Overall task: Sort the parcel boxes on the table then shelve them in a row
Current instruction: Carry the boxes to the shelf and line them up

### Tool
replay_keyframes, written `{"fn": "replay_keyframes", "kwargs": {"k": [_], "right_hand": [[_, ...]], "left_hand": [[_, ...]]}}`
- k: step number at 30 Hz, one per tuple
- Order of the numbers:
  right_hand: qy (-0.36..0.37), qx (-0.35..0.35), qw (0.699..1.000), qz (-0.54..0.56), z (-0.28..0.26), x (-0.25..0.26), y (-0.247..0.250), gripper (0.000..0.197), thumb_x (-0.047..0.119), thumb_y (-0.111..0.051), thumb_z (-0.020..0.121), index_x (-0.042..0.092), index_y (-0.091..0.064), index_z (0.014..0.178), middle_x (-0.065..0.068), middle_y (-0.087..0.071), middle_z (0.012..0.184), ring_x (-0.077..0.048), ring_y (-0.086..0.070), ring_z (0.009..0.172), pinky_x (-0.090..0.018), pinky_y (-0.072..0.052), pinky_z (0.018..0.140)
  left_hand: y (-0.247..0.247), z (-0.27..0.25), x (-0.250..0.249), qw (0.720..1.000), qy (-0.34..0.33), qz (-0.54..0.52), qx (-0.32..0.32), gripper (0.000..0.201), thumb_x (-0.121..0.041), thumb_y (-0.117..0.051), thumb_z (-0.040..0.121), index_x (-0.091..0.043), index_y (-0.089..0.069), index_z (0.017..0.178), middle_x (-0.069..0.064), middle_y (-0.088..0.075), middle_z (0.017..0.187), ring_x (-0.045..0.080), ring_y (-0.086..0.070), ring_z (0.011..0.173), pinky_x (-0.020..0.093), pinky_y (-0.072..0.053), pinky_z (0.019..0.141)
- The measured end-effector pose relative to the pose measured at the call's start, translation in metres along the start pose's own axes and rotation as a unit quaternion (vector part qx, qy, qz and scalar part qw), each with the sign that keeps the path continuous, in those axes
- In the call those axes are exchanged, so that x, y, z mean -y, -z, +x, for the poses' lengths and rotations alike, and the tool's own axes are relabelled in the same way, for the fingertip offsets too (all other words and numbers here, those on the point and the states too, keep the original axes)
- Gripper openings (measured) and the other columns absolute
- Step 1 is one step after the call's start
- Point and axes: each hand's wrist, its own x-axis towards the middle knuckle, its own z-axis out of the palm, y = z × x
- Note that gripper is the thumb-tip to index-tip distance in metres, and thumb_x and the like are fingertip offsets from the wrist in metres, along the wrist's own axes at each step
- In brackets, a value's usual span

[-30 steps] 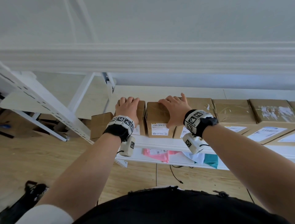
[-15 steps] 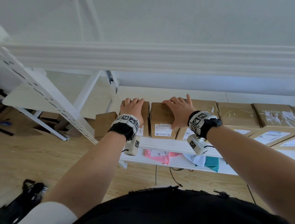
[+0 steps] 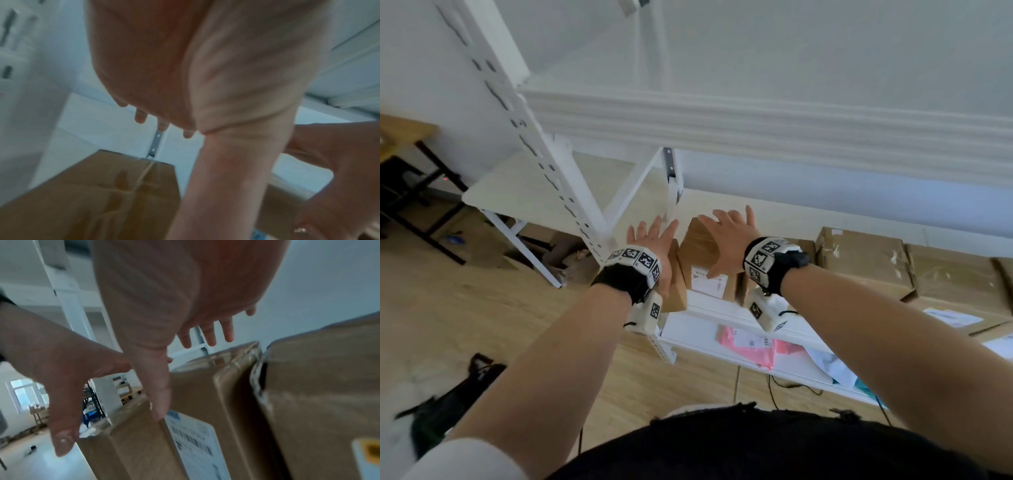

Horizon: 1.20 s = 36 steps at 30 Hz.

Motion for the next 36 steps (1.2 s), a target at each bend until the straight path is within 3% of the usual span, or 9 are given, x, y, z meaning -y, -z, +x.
{"fn": "replay_keyframes", "kwargs": {"k": [5, 9, 13, 16, 20, 23, 27, 30, 36], "right_hand": [[-0.018, 0.011, 1.0, -0.002, 0.008, -0.005, -0.006, 0.118, 0.058, -0.082, 0.063, 0.026, -0.014, 0.154, -0.006, -0.039, 0.146, -0.03, -0.043, 0.13, -0.058, -0.016, 0.116], [-0.01, 0.022, 1.0, -0.016, 0.006, -0.005, -0.003, 0.116, 0.05, -0.084, 0.062, 0.029, -0.015, 0.152, -0.003, -0.039, 0.146, -0.028, -0.045, 0.13, -0.058, -0.015, 0.115], [-0.016, 0.022, 0.999, -0.017, 0.005, -0.007, -0.002, 0.114, 0.045, -0.085, 0.062, 0.03, -0.017, 0.152, -0.003, -0.039, 0.146, -0.028, -0.044, 0.13, -0.057, -0.016, 0.114], [-0.02, 0.016, 1.0, -0.01, 0.004, -0.01, -0.004, 0.112, 0.044, -0.084, 0.063, 0.031, -0.017, 0.152, -0.002, -0.039, 0.146, -0.028, -0.043, 0.13, -0.057, -0.018, 0.114], [-0.031, 0.011, 0.999, 0.0, 0.003, -0.01, -0.006, 0.11, 0.042, -0.084, 0.063, 0.031, -0.018, 0.151, -0.001, -0.039, 0.145, -0.028, -0.043, 0.129, -0.058, -0.018, 0.114], [-0.033, 0.003, 0.999, 0.001, 0.002, -0.009, -0.008, 0.109, 0.043, -0.084, 0.065, 0.031, -0.018, 0.151, -0.001, -0.039, 0.145, -0.028, -0.043, 0.129, -0.058, -0.018, 0.115], [-0.033, 0.0, 0.999, 0.005, 0.002, -0.009, -0.01, 0.109, 0.041, -0.084, 0.065, 0.031, -0.018, 0.152, -0.001, -0.037, 0.147, -0.028, -0.041, 0.132, -0.059, -0.017, 0.116], [-0.031, 0.008, 0.999, 0.007, 0.003, -0.009, -0.007, 0.11, 0.038, -0.084, 0.065, 0.031, -0.018, 0.152, -0.001, -0.035, 0.148, -0.028, -0.039, 0.134, -0.059, -0.015, 0.116], [-0.034, 0.007, 0.999, 0.001, 0.002, -0.007, -0.009, 0.109, 0.035, -0.084, 0.064, 0.032, -0.018, 0.151, 0.0, -0.036, 0.146, -0.028, -0.041, 0.131, -0.056, -0.021, 0.114]], "left_hand": [[-0.033, 0.011, 0.018, 0.999, -0.004, 0.012, -0.037, 0.148, -0.031, -0.095, 0.052, -0.028, 0.01, 0.156, 0.008, 0.0, 0.164, 0.036, -0.002, 0.15, 0.054, -0.005, 0.122], [-0.04, 0.021, 0.016, 0.995, 0.006, -0.015, -0.097, 0.133, -0.035, -0.09, 0.056, -0.024, -0.002, 0.155, 0.012, -0.026, 0.154, 0.033, -0.017, 0.147, 0.05, -0.011, 0.122], [-0.035, 0.028, 0.011, 0.986, 0.09, -0.042, -0.137, 0.125, -0.064, -0.08, 0.058, -0.028, -0.006, 0.153, 0.012, -0.04, 0.138, 0.033, -0.045, 0.124, 0.044, -0.039, 0.097], [-0.029, 0.031, 0.009, 0.98, 0.124, -0.061, -0.147, 0.11, -0.086, -0.051, 0.069, -0.03, -0.008, 0.153, 0.011, -0.029, 0.151, 0.039, -0.045, 0.125, 0.048, -0.036, 0.098], [-0.026, 0.039, -0.002, 0.979, 0.135, -0.044, -0.144, 0.099, -0.083, -0.015, 0.086, -0.012, -0.016, 0.156, 0.009, -0.007, 0.164, 0.043, -0.051, 0.125, 0.047, -0.042, 0.091], [-0.025, 0.05, 0.005, 0.98, 0.131, -0.069, -0.131, 0.092, -0.072, -0.025, 0.094, 0.001, -0.023, 0.151, 0.017, -0.019, 0.16, 0.039, -0.059, 0.116, 0.041, -0.048, 0.077], [-0.023, 0.055, 0.019, 0.977, 0.123, -0.131, -0.116, 0.077, -0.059, -0.035, 0.099, -0.001, -0.024, 0.149, 0.021, -0.036, 0.147, 0.039, -0.052, 0.123, 0.043, -0.046, 0.09], [-0.031, 0.059, 0.022, 0.977, 0.06, -0.158, -0.13, 0.067, -0.053, -0.035, 0.102, -0.02, -0.011, 0.156, 0.019, -0.027, 0.152, 0.044, -0.049, 0.124, 0.049, -0.045, 0.096], [-0.038, 0.066, 0.012, 0.966, 0.04, -0.217, -0.137, 0.054, -0.039, -0.036, 0.105, -0.039, -0.015, 0.155, 0.007, 0.008, 0.164, 0.048, -0.046, 0.127, 0.046, -0.046, 0.101]]}}
